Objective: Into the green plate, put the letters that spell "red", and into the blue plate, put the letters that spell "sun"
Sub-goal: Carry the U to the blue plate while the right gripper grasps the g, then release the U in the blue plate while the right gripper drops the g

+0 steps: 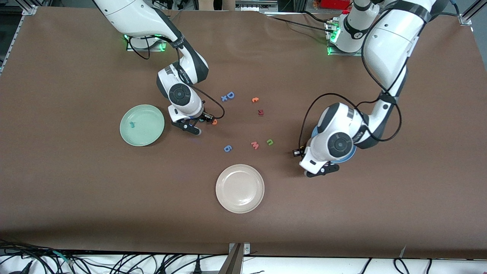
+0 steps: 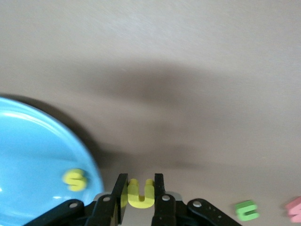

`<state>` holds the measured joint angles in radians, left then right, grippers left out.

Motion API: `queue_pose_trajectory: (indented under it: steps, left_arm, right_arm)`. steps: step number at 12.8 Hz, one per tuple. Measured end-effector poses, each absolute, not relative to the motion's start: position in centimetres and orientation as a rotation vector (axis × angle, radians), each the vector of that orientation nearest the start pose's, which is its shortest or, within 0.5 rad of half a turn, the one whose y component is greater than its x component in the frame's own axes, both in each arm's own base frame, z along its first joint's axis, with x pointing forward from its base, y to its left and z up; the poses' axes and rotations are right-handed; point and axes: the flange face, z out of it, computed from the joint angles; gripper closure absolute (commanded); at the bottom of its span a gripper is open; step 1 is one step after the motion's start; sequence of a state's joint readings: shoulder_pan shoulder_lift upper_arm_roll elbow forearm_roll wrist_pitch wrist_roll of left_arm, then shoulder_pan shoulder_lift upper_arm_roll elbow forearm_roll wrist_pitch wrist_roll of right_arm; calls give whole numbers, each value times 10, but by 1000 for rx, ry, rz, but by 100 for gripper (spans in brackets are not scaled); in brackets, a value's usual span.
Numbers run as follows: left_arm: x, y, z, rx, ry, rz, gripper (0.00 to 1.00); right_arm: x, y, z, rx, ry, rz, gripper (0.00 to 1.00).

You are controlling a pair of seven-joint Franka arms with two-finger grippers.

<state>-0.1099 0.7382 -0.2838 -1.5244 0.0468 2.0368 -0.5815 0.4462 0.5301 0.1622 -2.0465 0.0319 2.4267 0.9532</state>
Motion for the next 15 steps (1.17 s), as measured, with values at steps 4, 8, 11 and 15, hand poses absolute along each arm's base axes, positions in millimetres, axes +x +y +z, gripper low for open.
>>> queue_pose_trajectory:
  steps: [4,8,11,15]
  left_arm:
    - [642,-196,223,-3122,-145,538,84]
    - [625,-171,219,-3072,-30,577,85]
    - [617,-144,218,-3072,71,609,85]
    - [602,-119,194,-3091,159,627,84]
  right_arm:
    - [475,330,173,-3103,608,278,79]
    - [475,330,173,-3103,608,278,79]
    - [476,330,175,-3103,610,276,79]
    - [497,296,199,-3141,630,294,87]
